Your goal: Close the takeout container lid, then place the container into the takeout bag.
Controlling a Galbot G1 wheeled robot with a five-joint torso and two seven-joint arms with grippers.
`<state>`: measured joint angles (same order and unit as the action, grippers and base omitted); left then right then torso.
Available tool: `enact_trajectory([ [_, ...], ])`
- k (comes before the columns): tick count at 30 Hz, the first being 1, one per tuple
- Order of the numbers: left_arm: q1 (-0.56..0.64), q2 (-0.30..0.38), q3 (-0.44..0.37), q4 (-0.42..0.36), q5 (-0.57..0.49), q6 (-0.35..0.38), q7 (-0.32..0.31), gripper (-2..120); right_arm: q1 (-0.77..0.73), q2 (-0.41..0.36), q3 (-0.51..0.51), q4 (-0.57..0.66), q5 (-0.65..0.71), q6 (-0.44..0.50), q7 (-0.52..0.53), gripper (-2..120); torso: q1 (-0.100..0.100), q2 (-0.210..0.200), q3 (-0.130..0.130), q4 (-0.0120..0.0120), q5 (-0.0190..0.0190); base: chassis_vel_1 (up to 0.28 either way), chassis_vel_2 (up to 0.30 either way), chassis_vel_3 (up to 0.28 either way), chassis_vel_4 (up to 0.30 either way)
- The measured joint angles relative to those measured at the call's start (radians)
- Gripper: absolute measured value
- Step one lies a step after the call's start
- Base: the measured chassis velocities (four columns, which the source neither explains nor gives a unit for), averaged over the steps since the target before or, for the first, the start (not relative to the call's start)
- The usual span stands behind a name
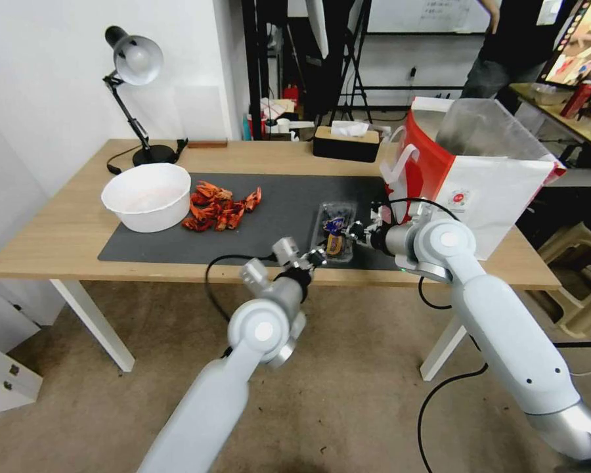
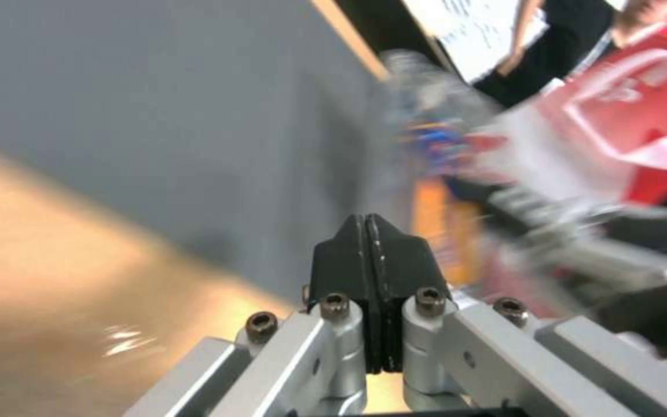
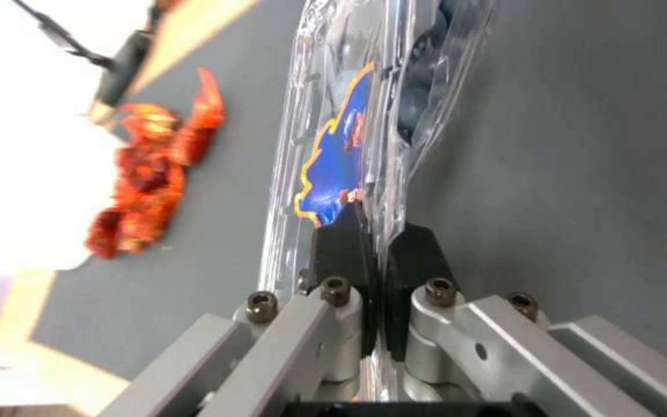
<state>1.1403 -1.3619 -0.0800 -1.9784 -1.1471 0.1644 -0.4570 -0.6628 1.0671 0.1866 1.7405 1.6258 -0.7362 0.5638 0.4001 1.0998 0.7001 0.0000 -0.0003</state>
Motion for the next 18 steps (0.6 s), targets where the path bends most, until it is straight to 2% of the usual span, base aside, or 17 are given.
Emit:
enact_trajectory([
  [1,0.000,0.000,0.000,0.000,0.000,0.000,0.000,0,0.000,0.000,0.000,0.000,0.000,0.000,0.000,0,0.000,0.000,0.000,0.0000,0.0000,0.000,0.000,0.000,0.000],
  [3,0.109,0.022,-0.047,-0.041,0.100,-0.026,0.046,0,-0.007,-0.006,0.013,0.019,-0.009,0.002,-0.045,0,0.000,0.000,0.000,0.0003,0.0000,0.000,0.000,0.000,0.000],
  [4,0.109,0.022,-0.047,-0.041,0.100,-0.026,0.046,0,-0.007,-0.006,0.013,0.019,-0.009,0.002,-0.045,0,0.000,0.000,0.000,0.0003,0.0000,0.000,0.000,0.000,0.000],
  [7,0.206,0.058,-0.082,-0.070,0.292,-0.080,0.117,0,-0.060,-0.035,0.064,0.084,-0.014,0.033,-0.108,0,0.000,0.000,0.000,0.0012,0.0003,0.000,0.000,0.000,0.000],
  [8,0.206,0.058,-0.082,-0.070,0.292,-0.080,0.117,0,-0.060,-0.035,0.064,0.084,-0.014,0.033,-0.108,0,0.000,0.000,0.000,0.0012,0.0003,0.000,0.000,0.000,0.000],
  [9,0.215,0.069,-0.082,-0.068,0.346,-0.099,0.137,2,-0.093,-0.051,0.089,0.112,-0.022,0.046,-0.124,0,0.000,0.000,0.000,0.0000,0.0000,0.000,0.000,0.000,0.000],
  [10,0.239,0.075,-0.095,-0.068,0.424,-0.129,0.163,7,-0.121,-0.063,0.106,0.133,-0.040,0.065,-0.155,0,0.000,0.000,0.000,-0.0023,-0.0003,0.000,0.000,0.000,0.000],
  [11,0.270,0.077,-0.112,-0.065,0.489,-0.161,0.184,12,-0.132,-0.067,0.112,0.144,-0.057,0.084,-0.187,0,0.000,0.000,0.000,-0.0017,0.0003,-0.021,0.003,-0.050,-0.022],
  [12,0.270,0.077,-0.112,-0.065,0.489,-0.161,0.184,12,-0.132,-0.067,0.112,0.144,-0.057,0.084,-0.187,0,0.000,0.000,0.000,-0.0017,0.0003,-0.021,0.003,-0.050,-0.022],
  [15,0.398,0.073,-0.190,-0.041,0.691,-0.292,0.265,25,-0.143,-0.067,0.114,0.160,-0.123,0.151,-0.314,0,0.000,0.000,0.000,0.0005,0.0002,-0.008,-0.012,-0.017,-0.002],
  [16,0.398,0.073,-0.190,-0.041,0.691,-0.292,0.265,25,-0.143,-0.067,0.114,0.160,-0.123,0.151,-0.314,0,0.000,0.000,0.000,0.0005,0.0002,0.000,0.000,0.000,0.000],
  [18,0.454,0.067,-0.232,-0.002,0.795,-0.378,0.294,35,-0.144,-0.067,0.109,0.163,-0.197,0.199,-0.398,0,0.000,0.000,0.000,0.0007,-0.0001,0.000,0.000,0.000,0.000],
])
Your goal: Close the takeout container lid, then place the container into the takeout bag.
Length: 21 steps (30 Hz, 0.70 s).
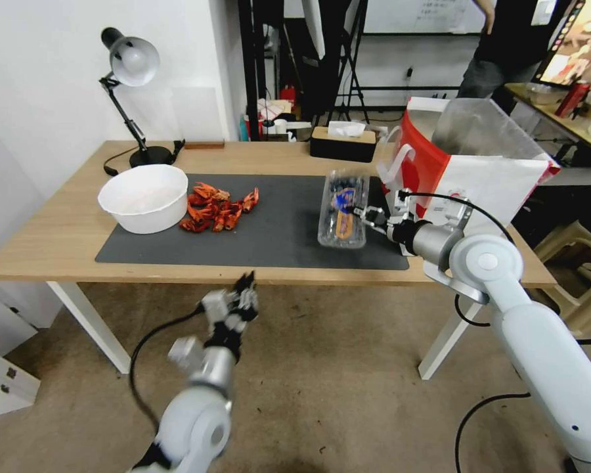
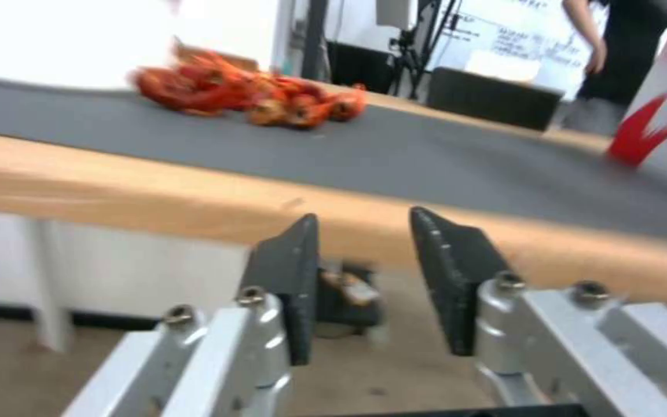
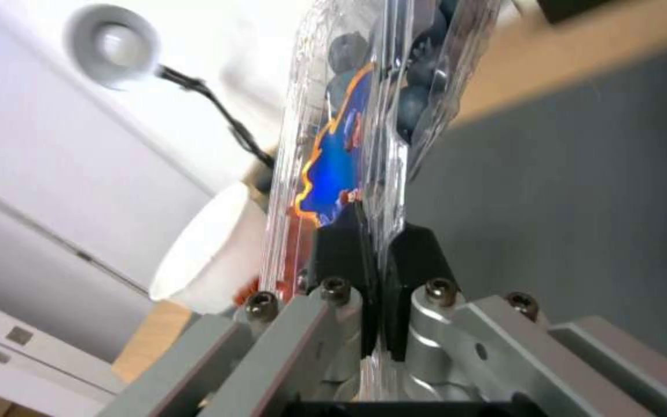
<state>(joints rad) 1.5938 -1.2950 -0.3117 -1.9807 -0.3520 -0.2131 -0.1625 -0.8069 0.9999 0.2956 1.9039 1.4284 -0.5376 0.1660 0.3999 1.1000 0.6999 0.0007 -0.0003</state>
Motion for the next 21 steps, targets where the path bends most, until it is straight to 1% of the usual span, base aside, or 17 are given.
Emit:
enact_trajectory([
  [1,0.000,0.000,0.000,0.000,0.000,0.000,0.000,35,0.000,0.000,0.000,0.000,0.000,0.000,0.000,0,0.000,0.000,0.000,0.0000,0.0000,0.000,0.000,0.000,0.000],
  [2,0.016,-0.003,-0.015,0.016,0.036,-0.030,0.010,40,0.000,0.000,-0.003,0.001,-0.038,0.026,-0.034,0,0.000,0.000,0.000,-0.0001,0.0002,0.000,0.000,0.000,0.000],
  [3,0.016,-0.003,-0.015,0.016,0.036,-0.030,0.010,40,0.000,0.000,-0.003,0.001,-0.038,0.026,-0.034,0,0.000,0.000,0.000,-0.0001,0.0002,0.000,0.000,0.000,0.000],
  [4,0.037,-0.009,-0.032,0.041,0.082,-0.074,0.016,50,0.001,-0.001,-0.007,0.003,-0.125,0.088,-0.099,0,0.000,0.000,0.000,-0.0004,0.0001,0.000,0.000,0.000,0.000],
  [6,0.047,-0.015,-0.043,0.061,0.103,-0.106,0.028,57,0.008,-0.003,-0.012,0.008,-0.215,0.163,-0.130,0,0.000,0.000,0.000,-0.0012,0.0013,0.000,0.000,0.000,0.000],
  [7,0.050,-0.026,-0.052,0.095,0.113,-0.143,0.053,71,0.036,-0.018,-0.012,0.020,-0.396,0.315,-0.134,0,0.000,0.000,0.000,-0.0006,0.0004,0.000,0.000,0.000,0.000],
  [8,0.050,-0.026,-0.052,0.095,0.113,-0.143,0.053,71,0.036,-0.018,-0.012,0.020,-0.396,0.315,-0.134,0,0.000,0.000,0.000,-0.0006,0.0004,0.000,0.000,0.000,0.000],
  [9,0.046,-0.029,-0.053,0.105,0.108,-0.148,0.061,77,0.052,-0.029,-0.004,0.023,-0.482,0.371,-0.106,0,0.000,0.000,0.000,-0.0006,0.0003,0.000,0.000,0.000,0.000],
  [10,0.042,-0.030,-0.054,0.110,0.097,-0.149,0.064,82,0.060,-0.038,0.004,0.024,-0.539,0.398,-0.079,0,0.000,0.000,0.000,-0.0008,0.0002,0.000,0.000,0.000,0.000],
  [11,0.040,-0.031,-0.054,0.114,0.088,-0.149,0.069,87,0.066,-0.047,0.013,0.024,-0.586,0.419,-0.054,0,0.000,0.000,0.000,-0.0007,0.0004,0.000,0.000,0.000,0.000],
  [12,0.040,-0.031,-0.054,0.114,0.088,-0.149,0.069,87,0.066,-0.047,0.013,0.024,-0.586,0.419,-0.054,0,0.000,0.000,0.000,-0.0007,0.0004,0.000,0.000,0.000,0.000],
  [15,0.030,-0.030,-0.055,0.123,0.072,-0.152,0.091,99,0.074,-0.074,0.061,0.021,-0.661,0.468,0.018,0,0.000,0.000,0.000,-0.0008,0.0005,0.000,0.000,0.000,0.000],
  [16,0.030,-0.030,-0.055,0.123,0.072,-0.152,0.091,99,0.074,-0.074,0.061,0.021,-0.661,0.468,0.018,0,0.000,0.000,0.000,-0.0008,0.0005,0.000,0.000,0.000,0.000],
  [19,0.018,-0.028,-0.052,0.127,0.062,-0.153,0.104,100,0.078,-0.102,0.126,0.004,-0.704,0.480,0.072,0,0.000,0.000,0.000,-0.0008,0.0005,0.000,0.000,0.000,0.000],
  [21,0.015,-0.028,-0.052,0.128,0.059,-0.153,0.105,100,0.078,-0.108,0.139,-0.001,-0.710,0.477,0.080,0,0.000,0.000,0.000,-0.0009,0.0006,0.000,0.000,0.000,0.000],
])
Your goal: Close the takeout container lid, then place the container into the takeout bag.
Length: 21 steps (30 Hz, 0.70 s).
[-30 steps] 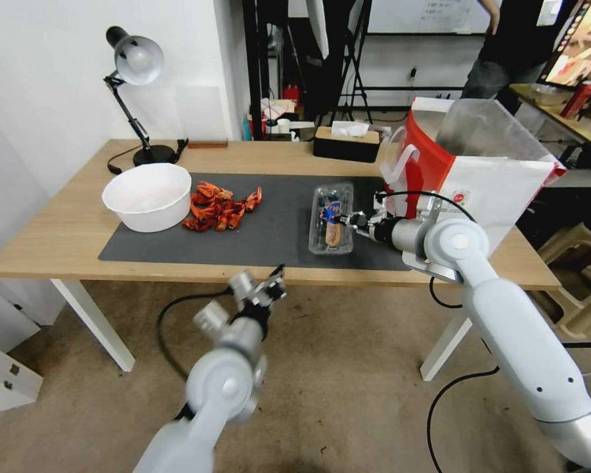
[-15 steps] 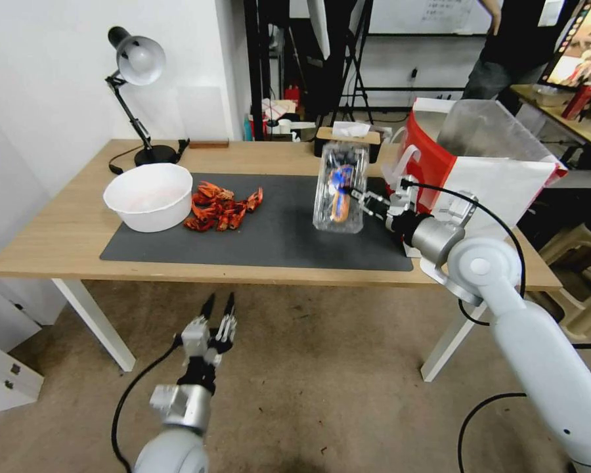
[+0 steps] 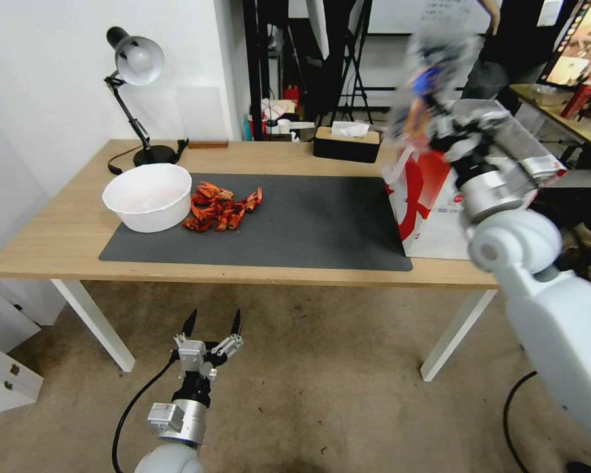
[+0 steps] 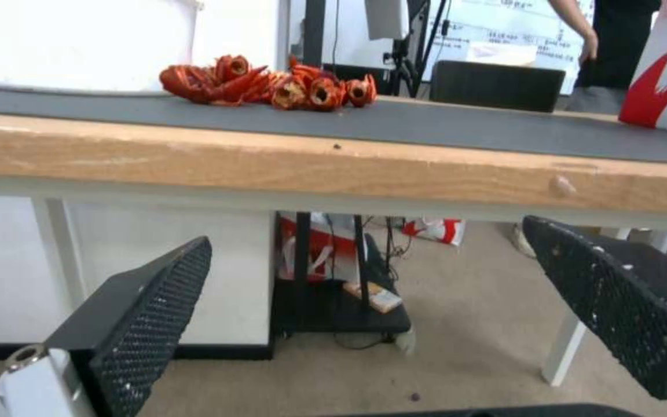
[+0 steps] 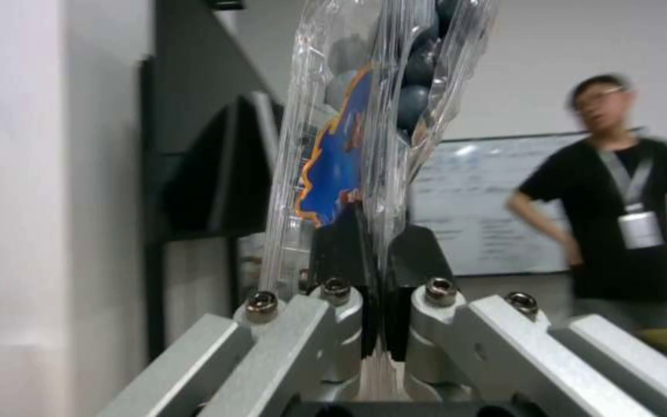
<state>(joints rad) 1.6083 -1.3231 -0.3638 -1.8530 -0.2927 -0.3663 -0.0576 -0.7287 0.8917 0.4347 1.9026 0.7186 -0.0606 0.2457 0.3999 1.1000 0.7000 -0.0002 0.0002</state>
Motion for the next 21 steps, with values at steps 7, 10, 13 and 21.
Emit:
enact_trajectory([
  [7,-0.008,0.004,0.000,0.006,-0.011,0.000,0.002,100,-0.010,-0.027,0.054,-0.048,0.004,-0.094,0.049,0,0.000,0.000,0.000,0.0003,-0.0001,0.000,0.000,0.000,0.000],
  [10,-0.005,0.004,-0.001,0.004,-0.011,0.000,0.002,100,-0.019,-0.026,0.060,-0.051,0.043,-0.144,0.051,0,0.000,0.000,0.000,0.0002,-0.0001,0.000,0.000,0.000,0.000],
  [13,-0.003,0.004,-0.004,0.001,-0.012,0.000,0.002,100,-0.024,-0.020,0.061,-0.058,0.073,-0.160,0.046,8,0.000,0.000,0.000,0.0002,-0.0001,0.000,0.000,0.000,0.000],
  [21,0.006,0.005,-0.013,-0.015,-0.014,-0.001,0.000,100,-0.026,-0.001,0.054,-0.068,0.090,-0.170,0.054,38,0.000,0.000,0.000,0.0003,-0.0003,0.000,0.000,0.000,0.000],
])
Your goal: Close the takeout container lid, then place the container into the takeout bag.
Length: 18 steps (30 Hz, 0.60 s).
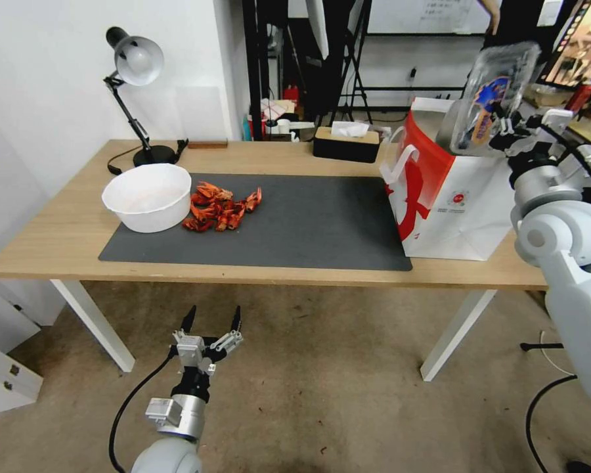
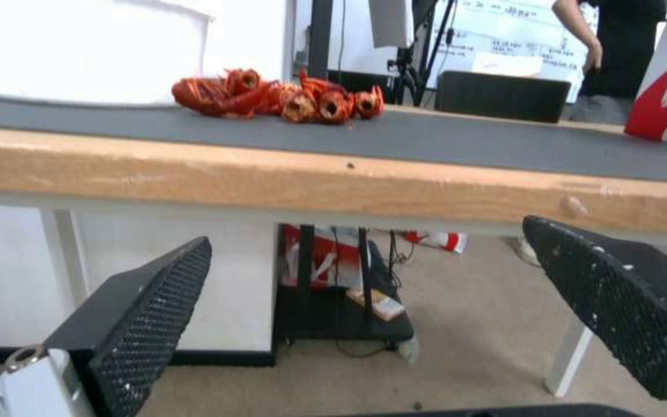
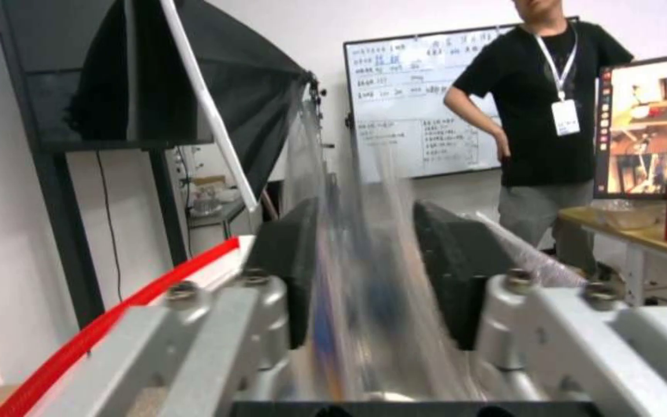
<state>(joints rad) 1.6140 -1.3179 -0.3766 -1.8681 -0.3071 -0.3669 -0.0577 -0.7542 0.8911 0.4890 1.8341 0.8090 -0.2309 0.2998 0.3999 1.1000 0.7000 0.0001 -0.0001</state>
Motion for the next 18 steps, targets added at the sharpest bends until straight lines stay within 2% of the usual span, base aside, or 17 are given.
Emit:
enact_trajectory([
  [3,0.005,0.000,-0.004,-0.011,0.000,0.000,-0.001,100,-0.002,0.003,-0.001,0.005,0.008,-0.013,0.008,46,0.000,0.000,0.000,0.0000,0.0000,0.000,0.000,0.000,0.000],
  [6,0.012,0.002,-0.011,-0.022,0.000,0.000,-0.003,100,-0.008,0.004,-0.001,0.010,0.017,-0.008,0.003,61,0.000,0.000,0.000,-0.0001,0.0001,0.000,0.000,0.000,0.000],
  [7,0.012,0.002,-0.011,-0.022,0.000,0.000,-0.003,100,-0.008,0.004,-0.001,0.010,0.017,-0.008,0.003,61,0.000,0.000,0.000,-0.0001,0.0001,0.000,0.000,0.000,0.000],
  [10,0.018,0.002,-0.014,-0.034,-0.001,0.002,-0.003,100,-0.019,0.004,0.001,0.040,0.083,0.063,-0.063,75,0.000,0.000,0.000,-0.0001,0.0001,0.000,0.000,0.000,0.000],
  [12,0.019,0.002,-0.014,-0.036,-0.001,0.002,-0.002,100,-0.022,0.004,0.001,0.048,0.094,0.076,-0.075,78,0.000,0.000,0.000,0.0000,0.0000,0.000,0.000,0.000,0.000],
  [14,0.022,0.000,-0.015,-0.042,-0.001,0.002,0.000,100,-0.039,0.003,-0.003,0.096,0.134,0.140,-0.142,90,0.000,0.000,0.000,-0.0001,-0.0002,0.000,0.000,0.000,0.000],
  [16,0.022,-0.001,-0.015,-0.043,-0.001,0.002,0.002,100,-0.047,0.002,-0.005,0.110,0.139,0.149,-0.162,92,0.000,0.000,0.000,0.0000,-0.0001,0.000,0.000,0.000,0.000],
  [18,0.027,-0.006,-0.019,-0.046,-0.008,-0.003,0.020,100,-0.100,-0.004,-0.018,0.165,0.149,0.168,-0.243,99,0.000,0.000,0.000,0.0000,-0.0001,0.000,0.000,0.000,0.000],
])
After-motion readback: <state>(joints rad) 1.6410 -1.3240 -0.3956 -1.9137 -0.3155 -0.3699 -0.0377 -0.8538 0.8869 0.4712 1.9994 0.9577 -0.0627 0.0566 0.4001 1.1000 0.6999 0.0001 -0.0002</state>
